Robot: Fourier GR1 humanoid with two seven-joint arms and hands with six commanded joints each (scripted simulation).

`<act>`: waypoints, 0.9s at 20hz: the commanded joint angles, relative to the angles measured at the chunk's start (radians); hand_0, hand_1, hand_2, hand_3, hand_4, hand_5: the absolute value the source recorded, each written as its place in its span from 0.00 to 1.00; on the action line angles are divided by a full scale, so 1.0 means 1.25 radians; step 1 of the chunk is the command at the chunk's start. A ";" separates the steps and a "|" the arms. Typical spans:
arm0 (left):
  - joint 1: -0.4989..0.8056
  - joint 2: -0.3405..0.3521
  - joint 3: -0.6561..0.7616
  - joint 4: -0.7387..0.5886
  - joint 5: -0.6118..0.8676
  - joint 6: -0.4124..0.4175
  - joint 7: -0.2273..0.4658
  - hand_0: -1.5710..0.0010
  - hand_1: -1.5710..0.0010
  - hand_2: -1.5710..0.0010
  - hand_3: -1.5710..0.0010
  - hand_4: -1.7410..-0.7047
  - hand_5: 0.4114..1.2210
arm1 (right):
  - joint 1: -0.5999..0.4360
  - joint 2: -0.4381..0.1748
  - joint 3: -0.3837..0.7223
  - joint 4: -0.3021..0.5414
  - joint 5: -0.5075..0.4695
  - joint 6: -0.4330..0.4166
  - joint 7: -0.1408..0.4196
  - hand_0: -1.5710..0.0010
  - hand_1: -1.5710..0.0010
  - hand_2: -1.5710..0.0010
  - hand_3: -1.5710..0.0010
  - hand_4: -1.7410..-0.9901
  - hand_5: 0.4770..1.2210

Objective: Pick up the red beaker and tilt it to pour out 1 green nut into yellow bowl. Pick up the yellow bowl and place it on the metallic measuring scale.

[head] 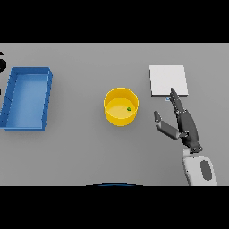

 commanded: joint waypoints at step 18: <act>0.125 -0.012 0.002 -0.182 0.085 -0.225 0.001 0.90 0.91 0.92 0.95 0.93 0.30 | -0.013 -0.008 -0.004 0.025 0.020 -0.013 0.002 1.00 1.00 1.00 1.00 0.58 0.32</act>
